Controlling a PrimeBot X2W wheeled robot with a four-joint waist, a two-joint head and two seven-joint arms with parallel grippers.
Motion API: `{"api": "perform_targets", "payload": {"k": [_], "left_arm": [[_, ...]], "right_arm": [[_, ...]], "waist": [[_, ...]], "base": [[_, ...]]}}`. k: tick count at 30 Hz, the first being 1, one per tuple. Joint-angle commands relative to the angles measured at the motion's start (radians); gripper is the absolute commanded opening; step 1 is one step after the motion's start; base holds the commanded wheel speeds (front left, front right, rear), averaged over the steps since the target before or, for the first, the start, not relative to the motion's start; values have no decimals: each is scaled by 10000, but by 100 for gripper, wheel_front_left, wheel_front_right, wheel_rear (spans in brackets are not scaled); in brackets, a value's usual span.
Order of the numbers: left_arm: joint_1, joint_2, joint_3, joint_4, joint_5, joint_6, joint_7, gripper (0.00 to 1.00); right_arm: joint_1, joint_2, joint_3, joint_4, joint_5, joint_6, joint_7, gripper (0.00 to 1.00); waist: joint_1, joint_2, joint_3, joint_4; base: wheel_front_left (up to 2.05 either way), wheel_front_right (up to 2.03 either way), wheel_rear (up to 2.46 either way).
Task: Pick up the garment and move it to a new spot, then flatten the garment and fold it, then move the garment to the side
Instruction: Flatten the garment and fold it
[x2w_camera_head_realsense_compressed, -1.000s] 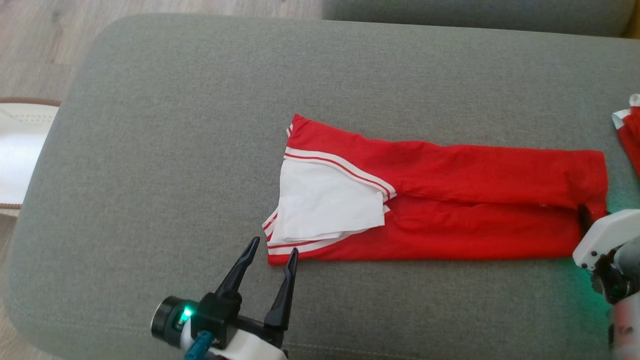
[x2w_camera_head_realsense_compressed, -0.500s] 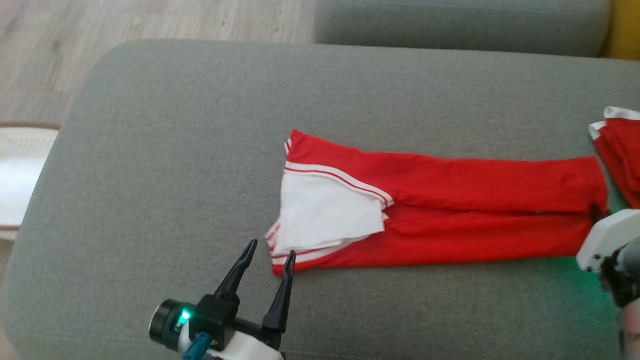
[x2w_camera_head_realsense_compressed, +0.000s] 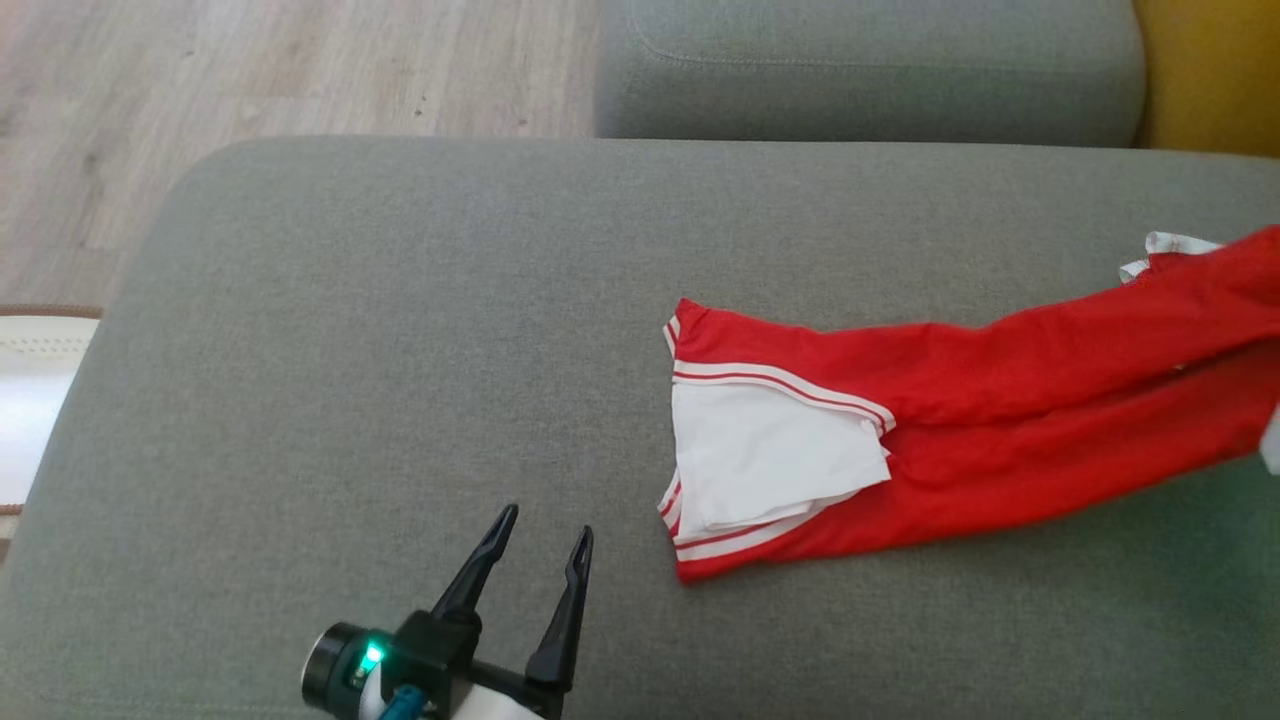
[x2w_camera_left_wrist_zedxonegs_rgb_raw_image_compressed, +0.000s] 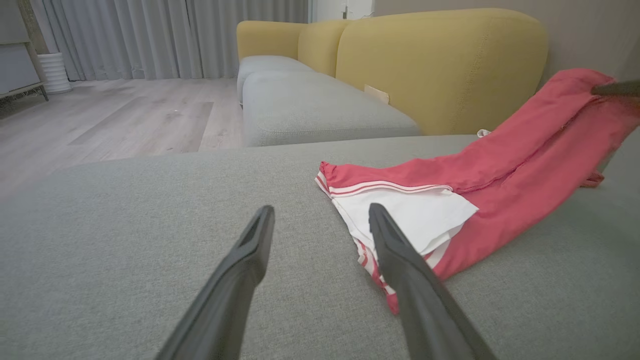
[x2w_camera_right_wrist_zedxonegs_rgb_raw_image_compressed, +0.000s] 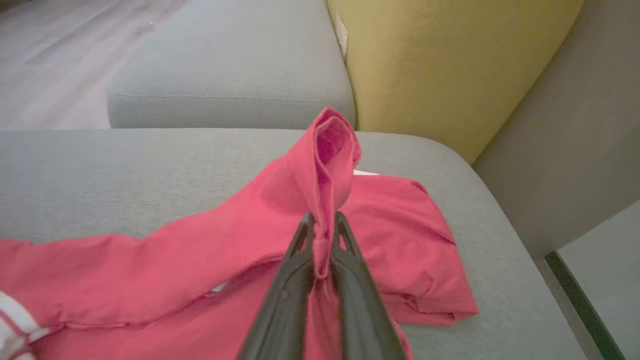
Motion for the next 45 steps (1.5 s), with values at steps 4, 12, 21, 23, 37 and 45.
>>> {"api": "perform_targets", "payload": {"k": [4,12,21,23,37,45], "left_arm": [[-232,-98,192,-262,-32,24,-120,100],[-236,-99,103,-249,-97,83,-120,100],[-309,-99,47,-168,-108,35,-120,100],[-315,-99,49,-151,-99,22,-120,100],[-460,-99,-64,-43,-79,-32,-120,100],[-598,-99,-242,-20,-152,-16,-120,100]], "right_arm": [[19,139,517,-1261,220,-9,402,0],[396,1412,1147,-2739,343,-9,928,0],[703,2834,2408,-2960,484,-9,825,0],[709,2998,2688,-2863,554,-9,743,0],[280,3501,4100,-1518,1138,-9,125,0],[-380,3560,4460,-100,1608,-9,-669,0]], "waist": [[0,0,-109,173],[0,0,-227,717],[0,0,-193,1330],[0,0,-190,1388],[0,0,-85,1633],[0,0,62,1909]], "base": [[0,0,0],[0,0,0],[0,0,0],[0,0,0],[0,0,0],[0,0,0]]}}
